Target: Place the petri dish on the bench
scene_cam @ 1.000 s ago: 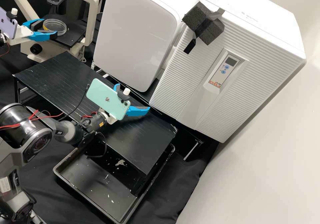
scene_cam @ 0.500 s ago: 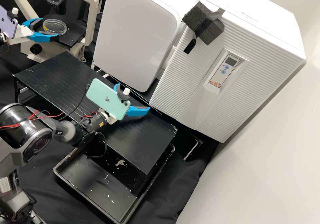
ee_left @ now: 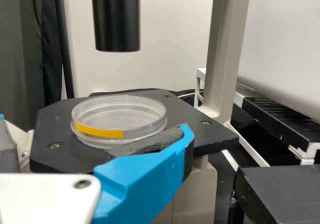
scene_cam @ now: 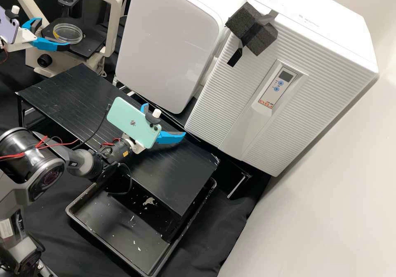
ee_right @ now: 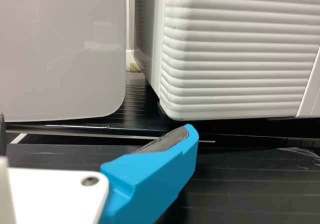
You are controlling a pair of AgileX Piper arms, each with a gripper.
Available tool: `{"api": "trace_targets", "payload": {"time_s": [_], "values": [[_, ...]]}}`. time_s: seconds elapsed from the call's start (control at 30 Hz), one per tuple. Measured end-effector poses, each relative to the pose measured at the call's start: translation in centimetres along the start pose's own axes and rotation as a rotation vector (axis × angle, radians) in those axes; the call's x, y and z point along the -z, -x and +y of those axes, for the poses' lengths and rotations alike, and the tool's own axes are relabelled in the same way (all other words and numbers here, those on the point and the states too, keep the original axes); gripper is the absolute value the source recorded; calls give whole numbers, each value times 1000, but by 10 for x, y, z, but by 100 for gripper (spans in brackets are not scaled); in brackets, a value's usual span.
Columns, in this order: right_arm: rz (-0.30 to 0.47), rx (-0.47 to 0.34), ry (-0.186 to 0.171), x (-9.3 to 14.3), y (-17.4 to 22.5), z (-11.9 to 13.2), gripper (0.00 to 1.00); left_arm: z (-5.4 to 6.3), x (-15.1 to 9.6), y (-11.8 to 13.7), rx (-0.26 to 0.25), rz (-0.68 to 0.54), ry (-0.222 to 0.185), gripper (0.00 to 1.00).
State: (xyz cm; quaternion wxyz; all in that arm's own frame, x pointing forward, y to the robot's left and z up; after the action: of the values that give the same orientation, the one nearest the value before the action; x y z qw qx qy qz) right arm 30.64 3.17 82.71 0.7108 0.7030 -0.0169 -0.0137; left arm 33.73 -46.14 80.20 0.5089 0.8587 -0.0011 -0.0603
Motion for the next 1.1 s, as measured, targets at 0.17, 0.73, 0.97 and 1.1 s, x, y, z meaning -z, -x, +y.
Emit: {"api": "trace_targets", "payload": {"time_s": [0.17, 0.73, 0.97, 1.1], "values": [[0, 0, 0, 0, 0, 0, 100, 7, 0, -2, -4, 4, -4, 100], [0, 0, 0, 0, 0, 0, 100, 9, -3, -13, -4, 1, -10, 100], [0, 0, 0, 0, 0, 0, 100, 5, -7, -18, 18, 4, -23, 100], [0, 0, 0, 0, 0, 0, 100, 4, -5, -19, 21, 18, -14, 100]]}}
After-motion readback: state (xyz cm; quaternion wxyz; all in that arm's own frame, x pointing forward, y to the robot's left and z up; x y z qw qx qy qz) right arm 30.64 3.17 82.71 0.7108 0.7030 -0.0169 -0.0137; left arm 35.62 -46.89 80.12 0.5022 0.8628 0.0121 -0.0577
